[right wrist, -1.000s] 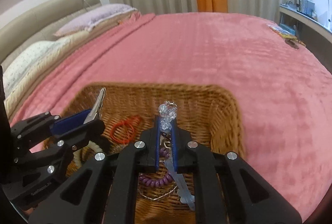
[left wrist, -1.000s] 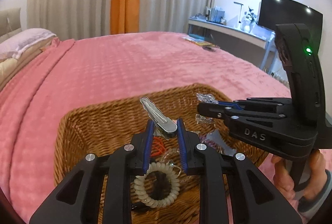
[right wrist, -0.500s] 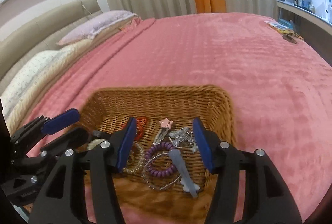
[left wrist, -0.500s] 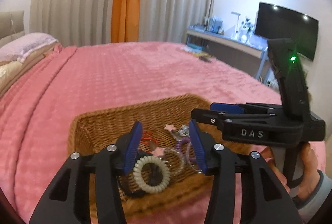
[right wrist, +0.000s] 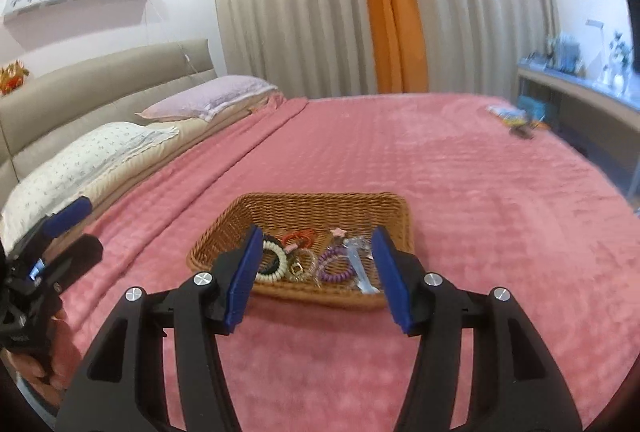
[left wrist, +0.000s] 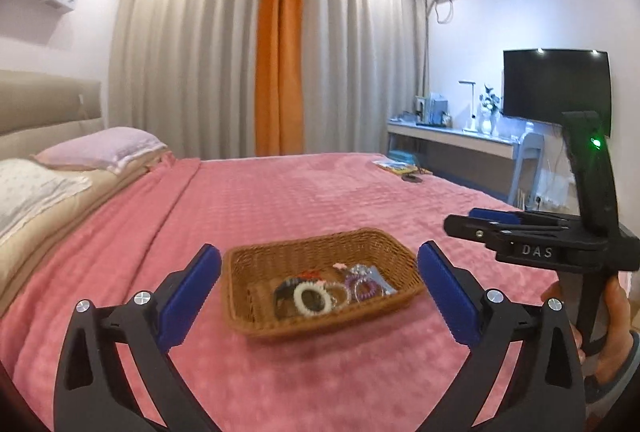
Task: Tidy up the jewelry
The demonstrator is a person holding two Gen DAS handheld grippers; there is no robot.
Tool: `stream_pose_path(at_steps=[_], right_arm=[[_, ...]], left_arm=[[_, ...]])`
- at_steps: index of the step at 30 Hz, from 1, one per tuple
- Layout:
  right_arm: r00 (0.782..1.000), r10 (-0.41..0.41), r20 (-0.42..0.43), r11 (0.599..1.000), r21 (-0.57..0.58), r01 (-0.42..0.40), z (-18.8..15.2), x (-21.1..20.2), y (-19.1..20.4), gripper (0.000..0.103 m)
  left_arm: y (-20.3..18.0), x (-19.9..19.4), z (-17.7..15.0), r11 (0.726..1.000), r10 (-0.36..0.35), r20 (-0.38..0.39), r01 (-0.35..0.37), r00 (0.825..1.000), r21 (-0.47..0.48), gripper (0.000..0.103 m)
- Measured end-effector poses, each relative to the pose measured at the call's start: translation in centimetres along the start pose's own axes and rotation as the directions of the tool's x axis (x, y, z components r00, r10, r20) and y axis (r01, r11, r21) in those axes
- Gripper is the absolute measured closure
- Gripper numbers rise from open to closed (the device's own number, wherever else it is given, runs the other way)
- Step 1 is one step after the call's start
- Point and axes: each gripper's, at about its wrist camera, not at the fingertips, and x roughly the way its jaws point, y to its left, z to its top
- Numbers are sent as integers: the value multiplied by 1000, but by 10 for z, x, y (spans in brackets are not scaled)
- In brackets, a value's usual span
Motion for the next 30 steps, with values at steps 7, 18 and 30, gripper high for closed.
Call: stream_pose_path(at_steps=[7,18,30], right_arm=[[986,-128,106,988,-72,136,-49,-39,27,44],[982,-122,146,989,-66,132,-94,-26,33,44],[990,-121,80,992,-30,123,-104,-3,25,43]], left_arm=[[-12,-33,-35,996,92,35,-92,995,2,8],[-10,-22,-71,973,231,46,-230,972,-16,8],[-6,-4,-95,969,247,-20,-247,969,-12,8]])
